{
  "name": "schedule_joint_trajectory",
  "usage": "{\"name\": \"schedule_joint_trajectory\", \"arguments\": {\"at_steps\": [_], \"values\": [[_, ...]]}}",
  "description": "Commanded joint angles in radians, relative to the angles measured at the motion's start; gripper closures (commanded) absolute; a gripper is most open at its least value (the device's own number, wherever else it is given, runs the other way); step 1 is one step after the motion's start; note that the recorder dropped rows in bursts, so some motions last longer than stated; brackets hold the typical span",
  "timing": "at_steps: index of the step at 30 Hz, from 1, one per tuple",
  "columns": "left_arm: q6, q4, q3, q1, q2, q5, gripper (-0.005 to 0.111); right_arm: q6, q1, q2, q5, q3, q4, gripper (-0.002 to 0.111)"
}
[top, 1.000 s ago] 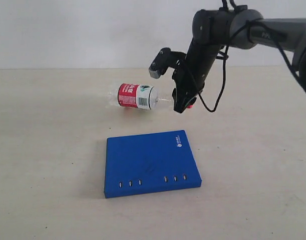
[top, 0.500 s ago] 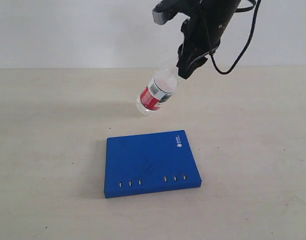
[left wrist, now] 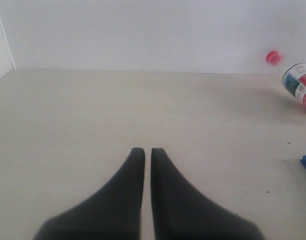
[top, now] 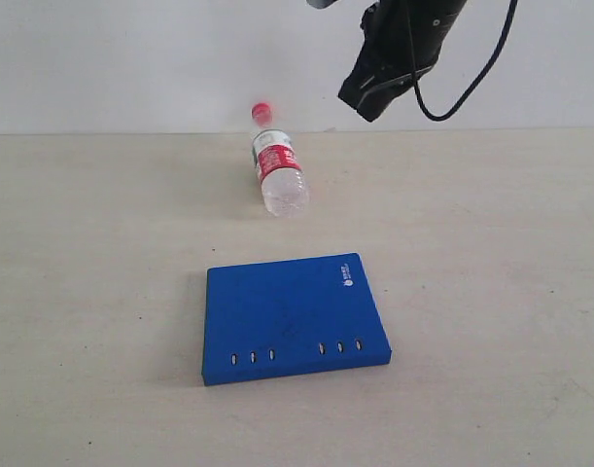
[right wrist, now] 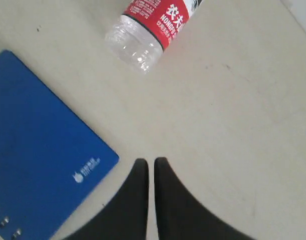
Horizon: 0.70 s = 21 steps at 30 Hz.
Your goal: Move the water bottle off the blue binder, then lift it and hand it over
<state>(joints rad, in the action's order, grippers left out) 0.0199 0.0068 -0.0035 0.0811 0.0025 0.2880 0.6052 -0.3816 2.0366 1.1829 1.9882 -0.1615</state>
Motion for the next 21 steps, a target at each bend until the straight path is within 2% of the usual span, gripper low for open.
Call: {"name": "schedule_joint_trajectory", "arguments": {"at_steps": [1, 3, 5, 7, 18, 21], "values": [[0.005, -0.007, 0.003, -0.004, -0.003, -0.003, 0.102, -0.004, 0.002, 0.001, -0.120, -0.024, -0.180, 0.093], [0.005, -0.007, 0.003, -0.004, -0.003, -0.003, 0.102, -0.018, 0.000, 0.016, -0.198, -0.035, -0.240, 0.067], [0.005, -0.007, 0.003, -0.004, -0.003, -0.003, 0.102, -0.116, 0.000, 0.055, -0.269, -0.035, -0.258, 0.036], [0.005, -0.007, 0.003, -0.004, -0.003, -0.003, 0.102, -0.237, -0.001, 0.109, -0.343, -0.035, -0.253, 0.023], [0.005, -0.007, 0.003, -0.004, -0.003, -0.003, 0.102, -0.336, -0.066, 0.327, -0.719, -0.031, -0.244, 0.026], [0.005, -0.007, 0.003, -0.004, -0.003, -0.003, 0.102, -0.336, -0.089, 0.362, -0.719, 0.010, -0.238, 0.026]]}}
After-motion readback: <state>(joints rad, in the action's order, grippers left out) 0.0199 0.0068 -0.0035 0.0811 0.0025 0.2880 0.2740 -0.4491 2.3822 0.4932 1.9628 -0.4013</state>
